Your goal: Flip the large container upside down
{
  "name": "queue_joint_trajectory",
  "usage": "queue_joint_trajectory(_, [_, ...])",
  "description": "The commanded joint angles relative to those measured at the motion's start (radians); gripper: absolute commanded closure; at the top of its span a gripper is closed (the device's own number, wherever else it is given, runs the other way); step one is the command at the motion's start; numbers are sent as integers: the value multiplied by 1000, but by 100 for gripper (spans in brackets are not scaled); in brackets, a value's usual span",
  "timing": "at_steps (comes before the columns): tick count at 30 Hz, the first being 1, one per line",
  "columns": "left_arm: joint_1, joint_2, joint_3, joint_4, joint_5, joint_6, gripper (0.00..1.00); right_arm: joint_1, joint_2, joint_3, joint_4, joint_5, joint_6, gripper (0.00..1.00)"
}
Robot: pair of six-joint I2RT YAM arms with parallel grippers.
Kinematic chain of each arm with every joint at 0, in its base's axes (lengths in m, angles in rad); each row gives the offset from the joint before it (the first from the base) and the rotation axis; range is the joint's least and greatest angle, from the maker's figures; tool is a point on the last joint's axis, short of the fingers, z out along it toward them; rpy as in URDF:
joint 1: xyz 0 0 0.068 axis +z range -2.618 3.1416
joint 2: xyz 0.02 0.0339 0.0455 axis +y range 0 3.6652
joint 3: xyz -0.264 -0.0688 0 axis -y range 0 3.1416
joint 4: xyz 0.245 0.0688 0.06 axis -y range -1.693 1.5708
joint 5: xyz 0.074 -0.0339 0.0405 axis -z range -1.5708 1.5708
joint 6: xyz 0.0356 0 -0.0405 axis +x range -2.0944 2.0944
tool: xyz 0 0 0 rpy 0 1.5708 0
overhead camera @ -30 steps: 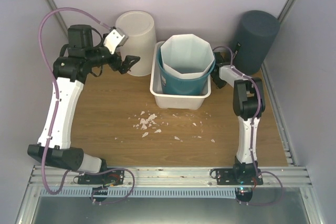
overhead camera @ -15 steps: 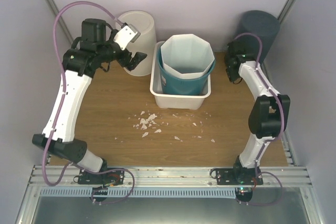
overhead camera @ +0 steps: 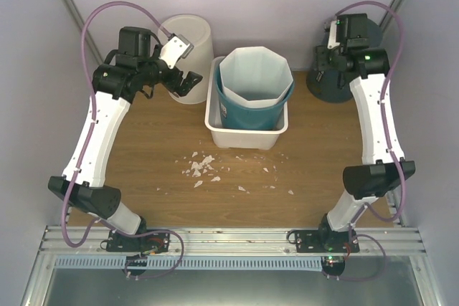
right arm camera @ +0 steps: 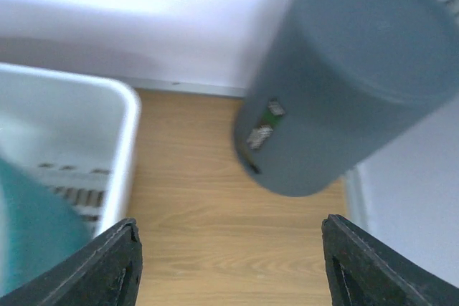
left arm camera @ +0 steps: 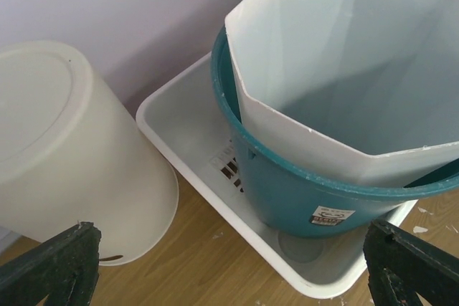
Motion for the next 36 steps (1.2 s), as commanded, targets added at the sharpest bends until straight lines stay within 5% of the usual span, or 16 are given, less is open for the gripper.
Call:
queue_joint_trajectory(1, [-6,-19,-18,27,-15,-7,1,82,28,4,-90,-193,39,32])
queue_joint_trajectory(8, [-6,-19,-24,23,-18,-5,1,215,43,25,-101,-175,57,39])
queue_joint_trajectory(17, [-6,-32,-40,26,-17,-3,1,235,74,11,-116,-145,42,45])
queue_joint_trajectory(28, [-7,-38,-49,19,-29,15,1,234,130,16,-109,-176,30,68])
queue_joint_trajectory(31, [-6,-42,-50,20,-39,21,1,235,128,23,-98,-176,31,91])
queue_joint_trajectory(36, [-7,-44,-40,19,-55,22,1,234,74,38,-55,-138,39,99])
